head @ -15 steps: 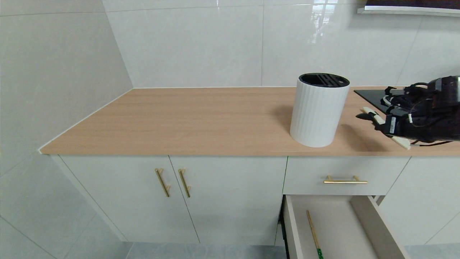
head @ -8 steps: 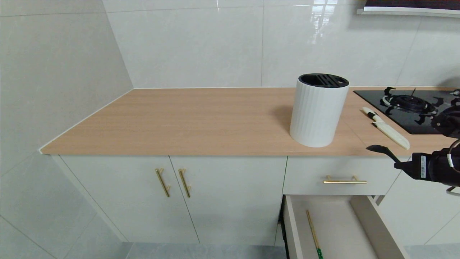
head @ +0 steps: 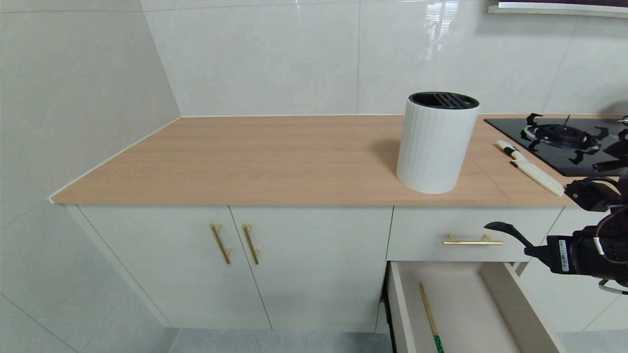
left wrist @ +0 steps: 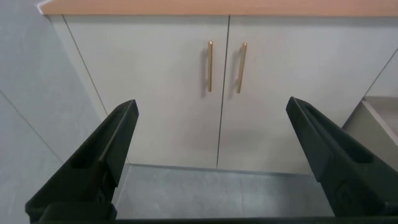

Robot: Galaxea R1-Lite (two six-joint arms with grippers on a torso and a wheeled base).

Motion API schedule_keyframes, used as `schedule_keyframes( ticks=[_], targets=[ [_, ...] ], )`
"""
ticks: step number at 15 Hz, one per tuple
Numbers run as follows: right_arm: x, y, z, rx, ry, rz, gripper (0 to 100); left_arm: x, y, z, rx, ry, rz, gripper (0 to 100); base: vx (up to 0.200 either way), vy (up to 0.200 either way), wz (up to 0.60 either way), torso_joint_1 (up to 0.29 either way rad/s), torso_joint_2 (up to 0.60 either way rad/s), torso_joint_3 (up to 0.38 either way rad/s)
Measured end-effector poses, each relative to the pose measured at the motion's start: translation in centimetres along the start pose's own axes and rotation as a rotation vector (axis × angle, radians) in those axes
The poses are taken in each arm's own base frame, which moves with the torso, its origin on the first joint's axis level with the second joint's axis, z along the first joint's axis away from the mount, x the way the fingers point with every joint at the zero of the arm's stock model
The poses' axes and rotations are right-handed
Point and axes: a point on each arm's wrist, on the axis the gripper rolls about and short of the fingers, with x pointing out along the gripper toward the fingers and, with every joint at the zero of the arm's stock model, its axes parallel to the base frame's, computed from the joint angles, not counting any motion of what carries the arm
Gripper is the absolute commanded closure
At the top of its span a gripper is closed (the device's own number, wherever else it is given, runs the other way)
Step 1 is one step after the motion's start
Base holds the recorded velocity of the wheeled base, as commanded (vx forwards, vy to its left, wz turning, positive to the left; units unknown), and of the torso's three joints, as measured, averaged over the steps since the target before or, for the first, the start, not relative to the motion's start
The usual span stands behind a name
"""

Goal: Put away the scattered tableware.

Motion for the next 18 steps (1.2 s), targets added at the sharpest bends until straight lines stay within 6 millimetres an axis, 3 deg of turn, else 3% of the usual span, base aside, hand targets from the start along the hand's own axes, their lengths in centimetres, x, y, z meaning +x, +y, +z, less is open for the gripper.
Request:
schedule_keyframes(
  ticks=[12, 18],
  targets=[
    [2.7, -0.3, -0.9, -0.025, 0.076, -0.011, 100, 0.0, 0.0, 0.0, 0.0, 0.001, 0.0, 0, 0.0, 0.0, 0.0, -0.191, 0.47, 0.279],
    [4.4, -0.5, -1.6, -0.023, 0.105, -0.033, 100, 0.0, 0.0, 0.0, 0.0, 0.0, 0.0, 0, 0.0, 0.0, 0.0, -0.102, 0.32, 0.211]
  ],
)
